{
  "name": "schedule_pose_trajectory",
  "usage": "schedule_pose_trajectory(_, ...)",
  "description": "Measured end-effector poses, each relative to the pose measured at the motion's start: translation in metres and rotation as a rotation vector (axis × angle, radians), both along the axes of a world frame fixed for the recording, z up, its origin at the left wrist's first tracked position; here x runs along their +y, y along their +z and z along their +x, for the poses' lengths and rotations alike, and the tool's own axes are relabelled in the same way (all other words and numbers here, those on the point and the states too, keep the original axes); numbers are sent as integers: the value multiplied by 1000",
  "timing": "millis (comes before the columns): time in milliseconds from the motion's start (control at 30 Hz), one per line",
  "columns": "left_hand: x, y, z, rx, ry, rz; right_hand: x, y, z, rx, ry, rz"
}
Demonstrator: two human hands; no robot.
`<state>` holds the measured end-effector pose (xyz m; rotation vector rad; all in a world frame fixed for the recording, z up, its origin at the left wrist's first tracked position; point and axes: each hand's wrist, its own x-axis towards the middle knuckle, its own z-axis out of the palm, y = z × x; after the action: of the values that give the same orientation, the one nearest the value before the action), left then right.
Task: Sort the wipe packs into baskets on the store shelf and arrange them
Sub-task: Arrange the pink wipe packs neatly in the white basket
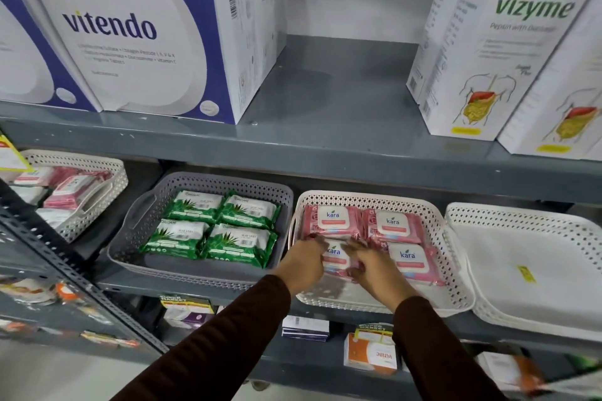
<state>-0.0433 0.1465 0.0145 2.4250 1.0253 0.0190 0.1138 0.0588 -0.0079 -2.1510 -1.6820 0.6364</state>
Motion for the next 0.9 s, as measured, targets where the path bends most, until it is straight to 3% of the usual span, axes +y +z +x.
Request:
schedule_pose_trajectory(167, 1, -5, 4, 31, -53, 124, 2, -13, 3, -138, 26, -16)
schedule_pose_trajectory(300, 4, -15, 6, 29, -53, 137, 7, -18, 4, -139, 51, -59)
schedule_pose_trajectory(467, 3, -21, 9, -67, -43, 180, -7, -5, 22, 112, -46, 78)
schedule_pose_trajectory(633, -4, -27, 20, -149, -39, 96, -41, -1, 74, -11, -254, 111)
schedule_pose_trajectory(900, -2, -38, 27, -160, -16, 42, -41, -10, 72, 4, -212, 81)
